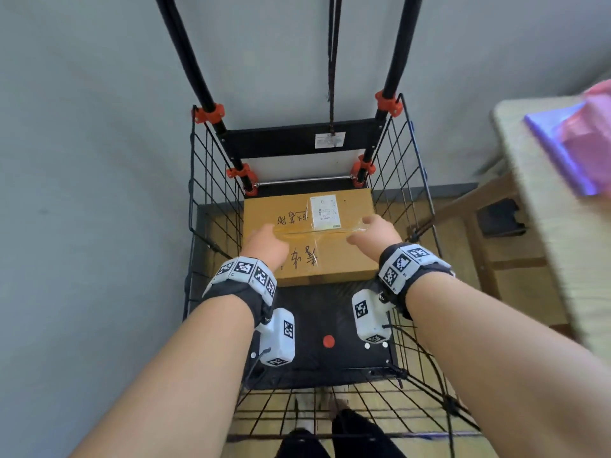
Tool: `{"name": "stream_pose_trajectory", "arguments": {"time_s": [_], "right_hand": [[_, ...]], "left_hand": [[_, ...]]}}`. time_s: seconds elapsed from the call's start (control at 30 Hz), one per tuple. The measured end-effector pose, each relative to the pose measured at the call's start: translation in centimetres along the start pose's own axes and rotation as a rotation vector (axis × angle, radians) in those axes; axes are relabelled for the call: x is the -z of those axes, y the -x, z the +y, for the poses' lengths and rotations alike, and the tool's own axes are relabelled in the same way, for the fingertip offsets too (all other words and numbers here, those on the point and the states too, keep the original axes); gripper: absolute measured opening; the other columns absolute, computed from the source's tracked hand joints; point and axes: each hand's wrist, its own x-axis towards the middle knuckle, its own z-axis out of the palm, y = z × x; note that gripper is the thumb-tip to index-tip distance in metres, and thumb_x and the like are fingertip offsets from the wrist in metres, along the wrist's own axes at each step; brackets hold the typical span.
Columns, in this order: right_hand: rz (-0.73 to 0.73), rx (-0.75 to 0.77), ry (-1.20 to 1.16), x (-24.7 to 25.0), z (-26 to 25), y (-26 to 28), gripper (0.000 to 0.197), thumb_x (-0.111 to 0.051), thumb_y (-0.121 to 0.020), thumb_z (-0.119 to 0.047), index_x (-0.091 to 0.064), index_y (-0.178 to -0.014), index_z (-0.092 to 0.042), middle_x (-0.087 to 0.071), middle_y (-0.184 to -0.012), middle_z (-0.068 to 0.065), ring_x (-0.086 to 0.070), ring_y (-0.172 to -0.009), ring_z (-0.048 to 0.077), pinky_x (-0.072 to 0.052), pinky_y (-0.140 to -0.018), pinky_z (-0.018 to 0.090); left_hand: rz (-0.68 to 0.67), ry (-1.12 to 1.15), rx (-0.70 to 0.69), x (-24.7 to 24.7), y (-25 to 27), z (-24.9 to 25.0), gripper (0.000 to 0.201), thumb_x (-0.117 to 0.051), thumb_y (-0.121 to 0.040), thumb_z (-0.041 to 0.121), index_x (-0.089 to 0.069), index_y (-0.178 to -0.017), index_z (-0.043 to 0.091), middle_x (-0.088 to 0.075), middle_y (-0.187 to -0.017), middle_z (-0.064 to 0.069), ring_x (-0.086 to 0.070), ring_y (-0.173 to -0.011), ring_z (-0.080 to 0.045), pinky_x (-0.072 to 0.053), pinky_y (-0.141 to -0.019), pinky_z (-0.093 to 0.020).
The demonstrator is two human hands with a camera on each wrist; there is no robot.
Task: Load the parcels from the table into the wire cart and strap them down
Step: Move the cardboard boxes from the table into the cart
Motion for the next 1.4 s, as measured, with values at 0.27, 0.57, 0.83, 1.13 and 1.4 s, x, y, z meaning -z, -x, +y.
{"name": "stream_pose_trajectory", "arguments": {"time_s": [0.27,0.57,0.83,1.13,1.4], "right_hand": [[0.108,0.066,-0.065,6.0,0.0,9.7,0.061,-0.064,-0.088,-0.025,-0.040,-0.143,-0.017,-0.055,-0.131,0.009,-0.060,-0.108,0.024,-0.050,-0.076,0.030],[0.327,0.041,-0.141,15.1,6.8,19.6,0.062,-0.066,-0.084,-0.027,-0.044,-0.141,-0.014,-0.053,-0.137,0.009,-0.055,-0.119,0.025,-0.044,-0.094,0.030],[0.485,-0.024,-0.253,25.1,17.9,24.5,0.062,-0.066,-0.084,-0.026,-0.044,-0.140,-0.013,-0.049,-0.141,0.008,-0.049,-0.127,0.025,-0.040,-0.103,0.032],[0.584,-0.105,-0.243,38.1,35.4,29.2,0.062,-0.065,-0.084,-0.029,-0.043,-0.141,-0.017,-0.053,-0.136,0.009,-0.052,-0.122,0.025,-0.041,-0.097,0.030],[0.636,-0.175,-0.300,46.8,48.1,32.1,0.062,-0.064,-0.084,-0.031,-0.042,-0.141,-0.018,-0.057,-0.128,0.008,-0.059,-0.107,0.024,-0.048,-0.090,0.032]], "left_hand": [[0.033,-0.102,-0.236,1.5,8.4,4.3,0.049,-0.051,-0.093,0.019,-0.040,-0.141,0.017,-0.053,-0.132,-0.009,-0.064,-0.103,-0.029,-0.057,-0.082,-0.040],[0.015,-0.237,-0.535,-0.6,18.5,13.1,0.052,-0.047,-0.092,0.022,-0.038,-0.143,0.017,-0.045,-0.142,-0.011,-0.051,-0.122,-0.030,-0.047,-0.099,-0.041],[-0.003,-0.319,-0.760,-6.6,28.0,25.0,0.055,-0.042,-0.091,0.015,-0.036,-0.145,0.017,-0.044,-0.144,-0.013,-0.048,-0.127,-0.032,-0.042,-0.104,-0.039],[0.004,-0.344,-0.907,-20.8,39.0,38.6,0.052,-0.040,-0.088,0.005,-0.045,-0.138,0.014,-0.051,-0.137,-0.012,-0.051,-0.124,-0.028,-0.042,-0.099,-0.035],[-0.045,-0.390,-0.986,-32.4,45.9,47.5,0.054,-0.043,-0.090,0.011,-0.038,-0.144,0.014,-0.044,-0.145,-0.012,-0.044,-0.132,-0.028,-0.036,-0.105,-0.033]]}}
